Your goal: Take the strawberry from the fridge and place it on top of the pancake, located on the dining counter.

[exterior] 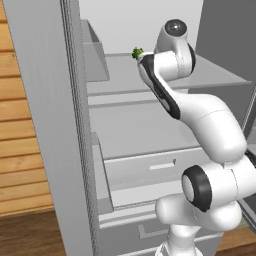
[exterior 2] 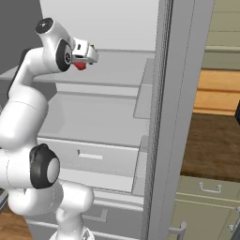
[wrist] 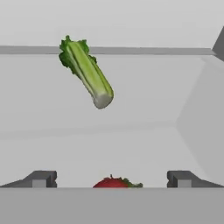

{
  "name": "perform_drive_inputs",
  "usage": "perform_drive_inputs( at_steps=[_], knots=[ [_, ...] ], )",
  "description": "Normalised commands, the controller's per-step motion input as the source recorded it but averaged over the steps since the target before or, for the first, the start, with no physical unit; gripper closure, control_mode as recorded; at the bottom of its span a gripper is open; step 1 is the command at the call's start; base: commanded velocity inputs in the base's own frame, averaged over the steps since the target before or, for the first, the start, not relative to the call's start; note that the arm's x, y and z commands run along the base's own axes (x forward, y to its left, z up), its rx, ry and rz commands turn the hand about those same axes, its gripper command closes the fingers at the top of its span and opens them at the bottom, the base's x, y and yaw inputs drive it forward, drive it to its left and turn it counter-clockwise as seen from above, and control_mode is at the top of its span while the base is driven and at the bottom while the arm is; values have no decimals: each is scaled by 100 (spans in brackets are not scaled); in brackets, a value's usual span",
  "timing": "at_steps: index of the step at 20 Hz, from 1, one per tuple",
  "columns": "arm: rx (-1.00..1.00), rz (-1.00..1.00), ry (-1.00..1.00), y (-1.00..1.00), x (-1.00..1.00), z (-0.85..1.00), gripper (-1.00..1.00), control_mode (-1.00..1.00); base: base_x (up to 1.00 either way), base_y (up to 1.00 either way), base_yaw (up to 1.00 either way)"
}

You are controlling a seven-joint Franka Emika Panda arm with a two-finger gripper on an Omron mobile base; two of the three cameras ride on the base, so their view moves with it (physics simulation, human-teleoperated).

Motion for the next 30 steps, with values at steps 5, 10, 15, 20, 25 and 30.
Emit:
perform_drive_inputs(
  at_steps=[5, 10, 15, 20, 25, 30],
  knots=[
    [3, -15, 4, 0, 8, -14, -100, -100, 0, 0, 0],
    [5, -19, 4, 0, 2, -17, -100, -100, 0, 0, 0],
    [3, -15, 0, 0, 0, -18, 100, -100, 0, 0, 0],
    [3, -11, 0, 0, 0, -21, 100, -100, 0, 0, 0],
    [3, -2, 0, 0, 0, -4, 100, -100, 0, 0, 0],
    [0, 4, 0, 0, 0, 0, 100, -100, 0, 0, 0]
  ],
)
